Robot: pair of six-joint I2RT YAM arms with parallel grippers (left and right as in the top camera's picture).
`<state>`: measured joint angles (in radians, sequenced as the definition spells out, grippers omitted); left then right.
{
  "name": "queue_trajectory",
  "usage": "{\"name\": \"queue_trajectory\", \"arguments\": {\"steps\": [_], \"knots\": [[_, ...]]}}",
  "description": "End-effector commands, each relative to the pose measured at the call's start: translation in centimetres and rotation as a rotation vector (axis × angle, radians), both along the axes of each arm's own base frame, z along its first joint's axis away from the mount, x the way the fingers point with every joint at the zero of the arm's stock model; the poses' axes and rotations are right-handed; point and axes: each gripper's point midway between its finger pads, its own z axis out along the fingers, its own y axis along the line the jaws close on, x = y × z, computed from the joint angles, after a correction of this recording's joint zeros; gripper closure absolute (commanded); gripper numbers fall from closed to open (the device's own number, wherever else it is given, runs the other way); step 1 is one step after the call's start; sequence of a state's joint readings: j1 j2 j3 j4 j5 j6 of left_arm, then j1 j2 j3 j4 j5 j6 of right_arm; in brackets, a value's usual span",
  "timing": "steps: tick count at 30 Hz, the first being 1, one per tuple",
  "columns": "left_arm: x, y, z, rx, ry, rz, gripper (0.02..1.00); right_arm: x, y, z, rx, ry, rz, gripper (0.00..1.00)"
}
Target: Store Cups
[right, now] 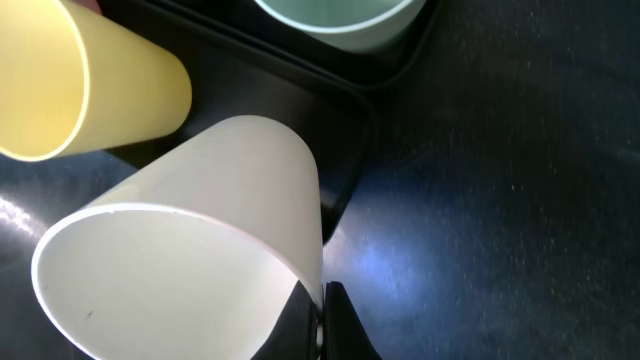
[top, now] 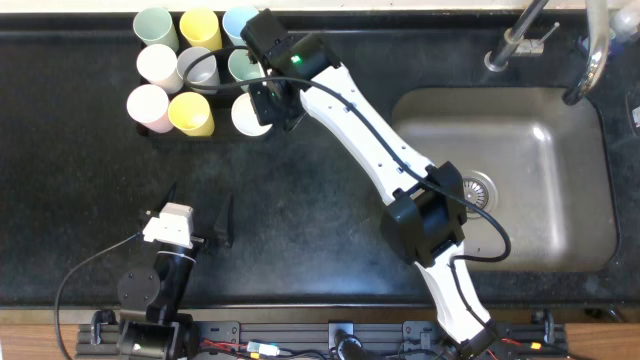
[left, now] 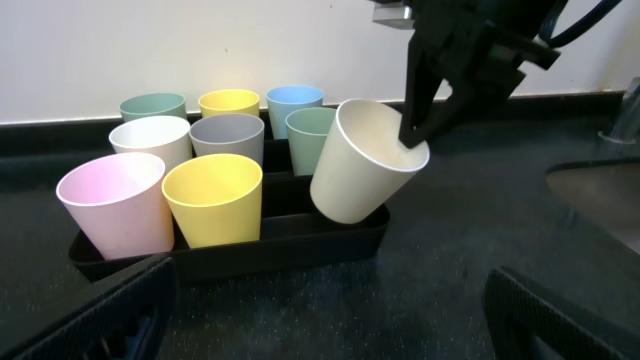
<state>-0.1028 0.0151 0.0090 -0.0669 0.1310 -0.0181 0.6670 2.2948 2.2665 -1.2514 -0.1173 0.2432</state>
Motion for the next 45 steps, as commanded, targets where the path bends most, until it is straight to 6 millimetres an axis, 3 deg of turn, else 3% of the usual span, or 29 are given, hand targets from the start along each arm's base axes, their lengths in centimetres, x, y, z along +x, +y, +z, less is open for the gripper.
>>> {"name": "queue_trajectory", "arguments": {"steps": [1,8,18,28,32,35,38,41,45], "knots": [[0.0,0.1,0.0,0.021,-0.008,0.003,0.018,0.6,0.8,0.6,0.019,-0.03,-0.002,0.958],[0.0,0.1,0.0,0.021,-0.008,0.003,0.018,0.6,0.9,-0.7,0.004,-0.012,-0.002,0.956],[0.0,0.1,0.0,0.021,-0.008,0.003,0.018,0.9,1.1,-0.6,0.009,-0.023,-0.003,0.95],[0.0,0.1,0.0,0.021,-0.008,0.003,0.018,0.9,1.1,-0.9,0.007,-0.024,0.003,0.755],[0.0,0.1,0.0,0.021,-0.008,0.003,0.018,1.1,1.0,-0.2,0.016,-0.041,0.008,0.627],[0.0,0.1,0.0,0.021,-0.008,0.003,0.018,1.4,0.6,3.2,0.053,-0.108,0.026,0.557],[0.0,0.1,0.0,0.021,-0.008,0.003,0.018,1.8,-1.2,8.7,0.102,-0.21,0.032,0.465],[0.0,0.1,0.0,0.021,-0.008,0.003,0.018,2.0,-4.6,13.9,0.13,-0.307,0.019,0.393],[0.0,0.1,0.0,0.021,-0.008,0.003,0.018,1.9,-11.6,20.3,0.129,-0.437,-0.033,0.286]]}}
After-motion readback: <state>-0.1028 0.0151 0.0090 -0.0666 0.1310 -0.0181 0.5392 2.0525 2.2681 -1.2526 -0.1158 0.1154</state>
